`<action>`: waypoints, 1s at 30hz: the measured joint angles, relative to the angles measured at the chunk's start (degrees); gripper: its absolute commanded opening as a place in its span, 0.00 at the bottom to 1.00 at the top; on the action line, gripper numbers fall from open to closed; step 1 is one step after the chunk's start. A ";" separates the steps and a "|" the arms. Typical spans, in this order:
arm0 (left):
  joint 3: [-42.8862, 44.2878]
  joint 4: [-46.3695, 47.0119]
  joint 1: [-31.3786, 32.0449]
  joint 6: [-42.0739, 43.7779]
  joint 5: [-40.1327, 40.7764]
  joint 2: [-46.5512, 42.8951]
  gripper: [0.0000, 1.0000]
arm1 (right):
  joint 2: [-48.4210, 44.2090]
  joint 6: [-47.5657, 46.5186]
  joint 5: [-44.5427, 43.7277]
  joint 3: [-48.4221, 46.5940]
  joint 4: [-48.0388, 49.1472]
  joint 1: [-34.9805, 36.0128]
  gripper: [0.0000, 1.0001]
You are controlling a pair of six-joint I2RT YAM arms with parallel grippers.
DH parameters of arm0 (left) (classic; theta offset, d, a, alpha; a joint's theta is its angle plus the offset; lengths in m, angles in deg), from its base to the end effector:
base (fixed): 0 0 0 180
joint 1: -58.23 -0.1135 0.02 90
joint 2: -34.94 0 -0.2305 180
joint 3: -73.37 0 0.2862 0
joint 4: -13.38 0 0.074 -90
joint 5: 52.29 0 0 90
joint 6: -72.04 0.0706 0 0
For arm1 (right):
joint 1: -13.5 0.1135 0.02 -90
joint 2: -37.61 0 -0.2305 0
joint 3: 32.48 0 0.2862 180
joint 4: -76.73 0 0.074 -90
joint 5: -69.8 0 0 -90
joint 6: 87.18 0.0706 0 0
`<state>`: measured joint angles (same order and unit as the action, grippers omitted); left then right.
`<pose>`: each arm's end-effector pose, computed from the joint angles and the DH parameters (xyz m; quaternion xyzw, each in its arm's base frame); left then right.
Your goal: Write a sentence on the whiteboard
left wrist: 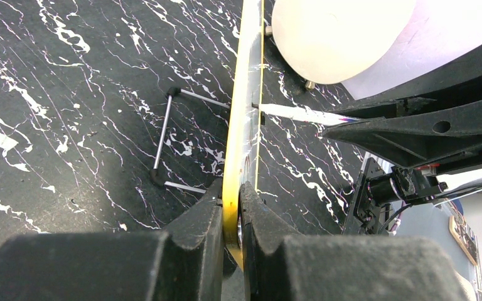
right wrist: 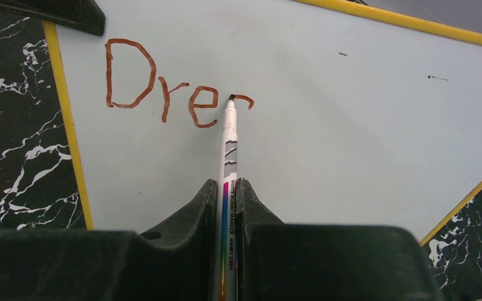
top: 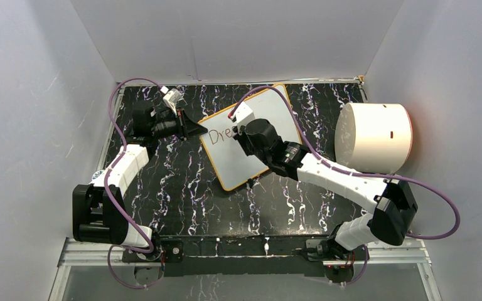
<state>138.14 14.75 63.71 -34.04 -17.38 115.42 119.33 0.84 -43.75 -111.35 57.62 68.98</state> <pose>0.3610 -0.0928 0.2350 0.2177 0.7235 -0.4605 0.4659 0.2507 0.3147 0.2755 -0.2899 0.7664 0.0955 0.5652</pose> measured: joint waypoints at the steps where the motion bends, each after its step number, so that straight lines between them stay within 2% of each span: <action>1: 0.00 0.00 0.00 0.00 0.00 0.00 0.00 | 0.00 0.00 0.26 0.00 -0.02 0.02 0.00; 30: 0.28 -0.39 0.00 0.04 -0.11 0.04 0.00 | -1.03 0.22 1.66 1.07 -3.56 0.02 0.00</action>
<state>138.42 14.36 63.71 -33.99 -17.49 115.47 118.30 1.06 -42.09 -110.28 54.06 69.01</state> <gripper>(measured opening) 0.093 0.201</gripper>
